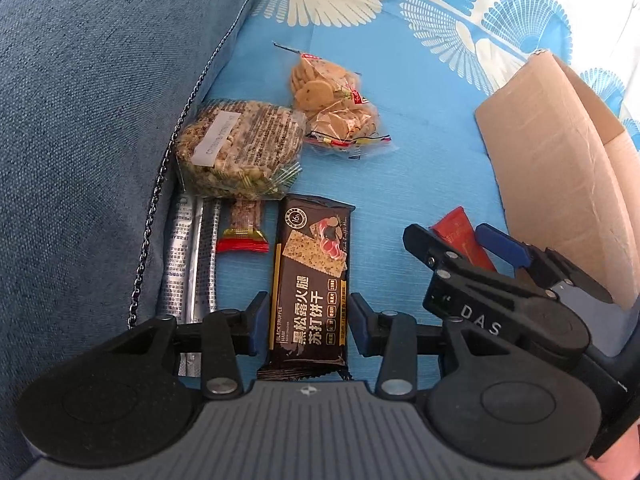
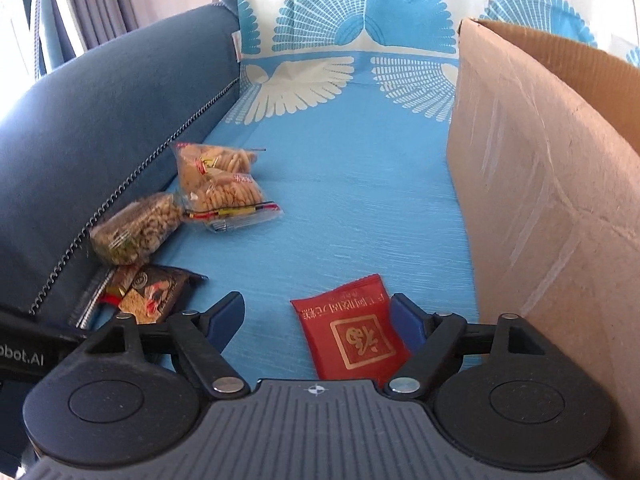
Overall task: Organize snacks
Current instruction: 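Grasp the red square packet with right gripper while left grasps dark cracker bar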
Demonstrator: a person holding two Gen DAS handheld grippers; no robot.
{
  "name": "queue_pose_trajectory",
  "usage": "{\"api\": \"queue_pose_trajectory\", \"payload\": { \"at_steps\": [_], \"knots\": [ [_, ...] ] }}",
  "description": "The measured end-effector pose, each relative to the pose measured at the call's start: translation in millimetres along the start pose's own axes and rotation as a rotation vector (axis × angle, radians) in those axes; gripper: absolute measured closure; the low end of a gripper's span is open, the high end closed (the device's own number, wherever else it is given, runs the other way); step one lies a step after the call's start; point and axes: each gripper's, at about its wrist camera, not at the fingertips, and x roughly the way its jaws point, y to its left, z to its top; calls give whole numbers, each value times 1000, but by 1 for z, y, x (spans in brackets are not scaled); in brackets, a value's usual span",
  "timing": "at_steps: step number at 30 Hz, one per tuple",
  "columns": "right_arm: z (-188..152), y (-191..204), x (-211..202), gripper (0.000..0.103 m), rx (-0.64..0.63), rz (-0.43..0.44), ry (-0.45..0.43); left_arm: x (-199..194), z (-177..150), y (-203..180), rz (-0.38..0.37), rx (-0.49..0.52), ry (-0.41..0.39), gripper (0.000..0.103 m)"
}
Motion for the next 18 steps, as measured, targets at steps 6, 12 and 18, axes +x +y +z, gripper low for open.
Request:
{"api": "queue_pose_trajectory", "payload": {
  "at_steps": [6, 12, 18],
  "knots": [
    [0, 5, 10, 20, -49, -43, -4, -1, -1, 1, -3, 7, -2, 56],
    [0, 3, 5, 55, -32, -25, -5, -1, 1, 3, -5, 4, -4, 56],
    [-2, -1, -6, 103, 7, 102, 34, 0, 3, 1, 1, 3, -5, 56]
  ]
}}
